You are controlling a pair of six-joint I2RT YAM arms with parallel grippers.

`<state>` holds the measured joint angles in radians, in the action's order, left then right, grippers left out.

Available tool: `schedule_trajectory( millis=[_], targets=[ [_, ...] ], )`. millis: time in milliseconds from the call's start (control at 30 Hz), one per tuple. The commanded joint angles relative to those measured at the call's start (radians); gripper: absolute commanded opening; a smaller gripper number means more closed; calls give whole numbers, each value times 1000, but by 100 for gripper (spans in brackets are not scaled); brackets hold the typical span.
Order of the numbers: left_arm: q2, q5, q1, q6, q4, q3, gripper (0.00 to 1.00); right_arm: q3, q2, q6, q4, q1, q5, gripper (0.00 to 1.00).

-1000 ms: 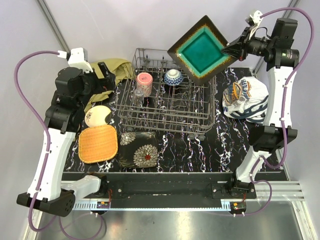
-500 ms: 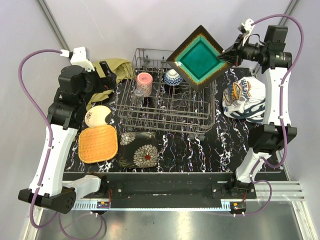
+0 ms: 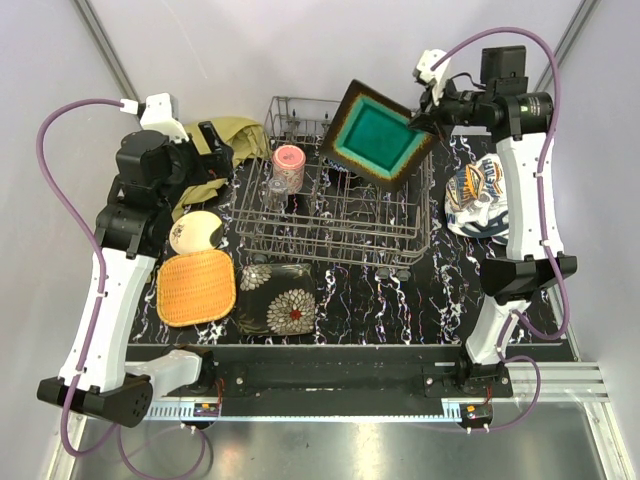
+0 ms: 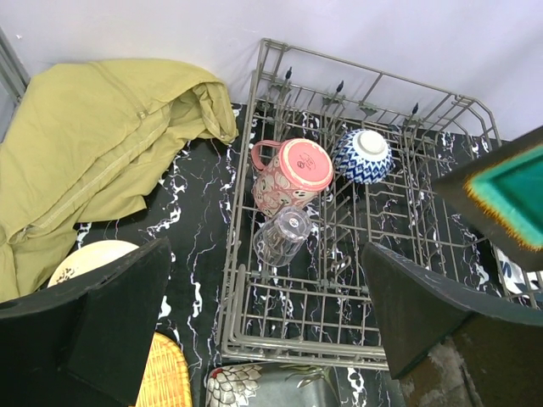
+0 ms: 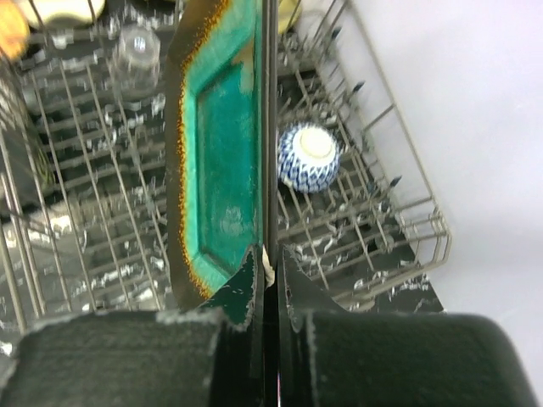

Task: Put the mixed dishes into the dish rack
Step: Insert the plate into the dish rack

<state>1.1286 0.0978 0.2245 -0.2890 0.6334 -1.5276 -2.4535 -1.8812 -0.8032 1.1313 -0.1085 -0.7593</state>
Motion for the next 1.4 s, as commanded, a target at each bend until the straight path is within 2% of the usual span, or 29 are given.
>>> schedule_trajectory(
  millis=[0, 200, 700, 1000, 1200, 1367],
  targets=[
    [-3, -35, -7, -7, -54, -3, 99, -72, 31, -120, 1, -37, 141, 0],
    [8, -38, -7, -10, -60, -2, 99, -33, 31, -172, 25, -45, 230, 0],
    [28, -50, -11, -18, -72, 9, 99, 76, 56, -197, 51, -46, 141, 0],
    [30, -53, -13, -24, -72, 14, 99, 183, 105, -241, 21, -79, 130, 0],
    [30, -55, -14, -22, -69, 7, 99, 327, 169, -241, -60, -115, 135, 0],
    [27, -55, -14, -24, -66, 10, 99, 392, 194, -231, -94, -149, 204, 0]
  ],
)
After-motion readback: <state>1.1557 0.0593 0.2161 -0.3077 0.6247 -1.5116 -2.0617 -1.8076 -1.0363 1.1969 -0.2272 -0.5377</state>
